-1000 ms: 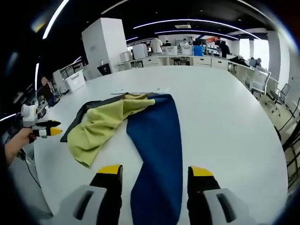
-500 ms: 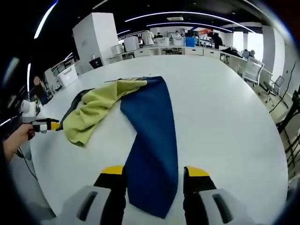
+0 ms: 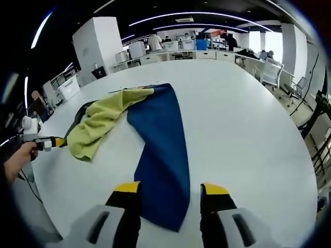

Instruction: Fold the garment on the visible template until the final outline fits inside the template.

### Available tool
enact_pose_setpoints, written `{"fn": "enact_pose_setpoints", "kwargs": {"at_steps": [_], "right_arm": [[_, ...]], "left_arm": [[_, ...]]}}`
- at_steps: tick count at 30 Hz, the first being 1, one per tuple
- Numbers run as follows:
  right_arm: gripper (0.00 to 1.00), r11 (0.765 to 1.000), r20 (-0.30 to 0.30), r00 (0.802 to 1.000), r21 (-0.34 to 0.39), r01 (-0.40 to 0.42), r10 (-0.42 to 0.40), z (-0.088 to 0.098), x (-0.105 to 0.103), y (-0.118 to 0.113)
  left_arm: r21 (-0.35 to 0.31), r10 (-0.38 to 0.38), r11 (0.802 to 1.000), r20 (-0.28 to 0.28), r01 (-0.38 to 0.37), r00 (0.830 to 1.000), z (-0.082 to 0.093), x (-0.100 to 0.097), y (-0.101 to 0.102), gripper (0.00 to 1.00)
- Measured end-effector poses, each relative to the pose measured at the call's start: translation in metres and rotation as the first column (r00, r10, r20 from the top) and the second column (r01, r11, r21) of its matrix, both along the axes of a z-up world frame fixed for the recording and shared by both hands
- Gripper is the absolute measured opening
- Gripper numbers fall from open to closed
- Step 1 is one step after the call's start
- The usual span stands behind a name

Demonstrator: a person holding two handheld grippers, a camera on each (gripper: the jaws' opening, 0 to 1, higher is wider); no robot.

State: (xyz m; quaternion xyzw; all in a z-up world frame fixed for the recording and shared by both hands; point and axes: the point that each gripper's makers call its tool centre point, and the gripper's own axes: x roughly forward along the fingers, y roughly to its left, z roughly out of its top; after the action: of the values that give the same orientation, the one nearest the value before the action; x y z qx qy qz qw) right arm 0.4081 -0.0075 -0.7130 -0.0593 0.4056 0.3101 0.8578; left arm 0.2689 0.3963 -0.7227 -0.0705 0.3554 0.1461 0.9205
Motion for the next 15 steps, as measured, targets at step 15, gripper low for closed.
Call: {"fn": "enact_pose_setpoints", "kwargs": {"at_steps": [15], "right_arm": [[0.39,1.000,-0.012,1.000,-0.001,0.023,-0.023,0.001,-0.006,-0.008]], "left_arm": [[-0.001,0.018,1.000,-0.015,-0.018,1.000,0.000,-0.006,0.013,0.00]]}}
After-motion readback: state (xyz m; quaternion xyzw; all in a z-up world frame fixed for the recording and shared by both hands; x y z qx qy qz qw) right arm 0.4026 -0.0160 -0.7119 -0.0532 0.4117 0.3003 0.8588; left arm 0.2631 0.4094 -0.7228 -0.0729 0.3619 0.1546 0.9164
